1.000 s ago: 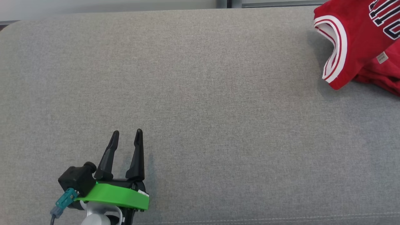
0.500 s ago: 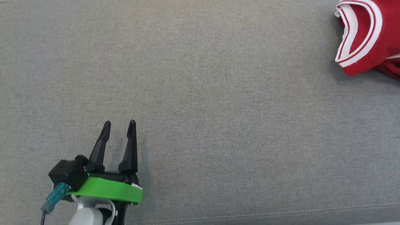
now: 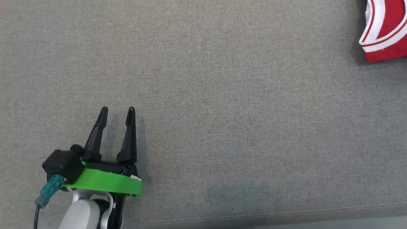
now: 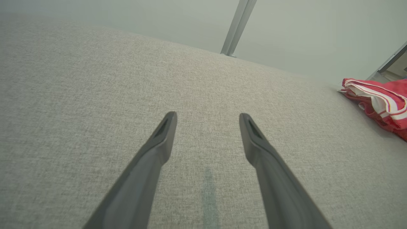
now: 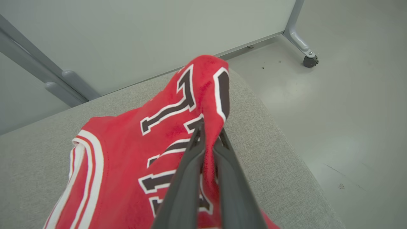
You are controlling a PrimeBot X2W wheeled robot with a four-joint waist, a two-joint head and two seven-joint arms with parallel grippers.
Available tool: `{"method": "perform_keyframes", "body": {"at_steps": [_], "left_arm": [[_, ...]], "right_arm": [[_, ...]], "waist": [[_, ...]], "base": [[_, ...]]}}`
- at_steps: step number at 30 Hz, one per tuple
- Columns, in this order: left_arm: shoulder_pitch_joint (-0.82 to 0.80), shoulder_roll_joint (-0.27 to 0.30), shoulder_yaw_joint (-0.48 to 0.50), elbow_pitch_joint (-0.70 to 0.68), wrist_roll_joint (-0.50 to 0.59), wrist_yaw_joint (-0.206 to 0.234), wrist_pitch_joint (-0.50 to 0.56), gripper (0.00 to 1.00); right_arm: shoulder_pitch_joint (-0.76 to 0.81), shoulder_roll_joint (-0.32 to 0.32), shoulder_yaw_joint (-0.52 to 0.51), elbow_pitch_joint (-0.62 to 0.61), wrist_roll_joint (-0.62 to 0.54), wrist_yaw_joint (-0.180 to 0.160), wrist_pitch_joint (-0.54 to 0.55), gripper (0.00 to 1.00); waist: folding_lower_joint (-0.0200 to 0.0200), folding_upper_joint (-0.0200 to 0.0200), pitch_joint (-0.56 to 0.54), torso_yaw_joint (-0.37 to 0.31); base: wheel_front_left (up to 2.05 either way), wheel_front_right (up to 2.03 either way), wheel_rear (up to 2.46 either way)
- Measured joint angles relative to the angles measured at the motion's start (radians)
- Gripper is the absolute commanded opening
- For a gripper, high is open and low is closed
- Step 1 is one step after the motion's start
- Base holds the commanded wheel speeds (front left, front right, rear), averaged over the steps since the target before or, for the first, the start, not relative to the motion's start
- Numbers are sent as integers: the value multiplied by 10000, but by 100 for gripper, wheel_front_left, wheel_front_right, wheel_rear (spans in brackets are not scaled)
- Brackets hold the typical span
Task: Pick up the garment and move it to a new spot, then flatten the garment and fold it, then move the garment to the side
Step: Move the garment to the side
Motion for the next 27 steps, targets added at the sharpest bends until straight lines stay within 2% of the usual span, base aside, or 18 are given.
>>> {"method": "perform_keyframes", "body": {"at_steps": [2, 3, 4, 5, 6, 7, 8, 13, 19, 27], "left_arm": [[-62, 4, 4, -6, 8, 0, 0, 100], [-95, 10, 4, -6, 15, 0, 0, 100], [-106, 15, 10, -4, 15, 0, 0, 100], [-106, 21, 8, 4, 17, -2, 0, 100], [-111, 21, -4, 21, 23, 0, 2, 100], [-116, 21, -10, 31, 46, 0, 12, 100], [-124, 27, -10, 38, 63, 0, 13, 100], [-205, 102, -23, 54, 186, -2, 96, 100], [-205, 163, -15, 77, 190, -2, 98, 100], [-227, 268, -27, 77, 194, -4, 100, 100]], "right_arm": [[68, 31, -25, 217, -75, -44, -232, 11], [125, 58, -19, 330, -140, -44, -311, 23], [173, 105, -19, 439, -194, -44, -399, 39], [201, 165, -21, 541, -267, -46, -527, 50], [223, 209, -15, 642, -357, -46, -623, 85], [252, 234, -10, 725, -412, -46, -665, 85], [278, 251, -12, 809, -447, -46, -742, 99], [346, 303, 67, 1250, -736, -46, -1062, 100], [409, 744, 125, 1707, -876, -48, -1367, 100], [440, 1097, 307, 1716, -1193, -54, -2046, 100]], "waist": [[0, 0, 158, 3], [0, 0, 229, 3], [0, 0, 289, 1], [0, 0, 339, -3], [0, 0, 376, -9], [0, 0, 398, -15], [0, 0, 408, -24], [0, 0, 388, -104], [0, 0, 267, -291], [-1, 0, -73, -612]], "base": [[0, 0, 0], [0, 0, 0], [0, 0, 0], [0, 0, 0], [0, 0, 0], [0, 0, 0], [0, 0, 0], [0, 0, 0], [0, 0, 0], [0, 0, 0]]}}
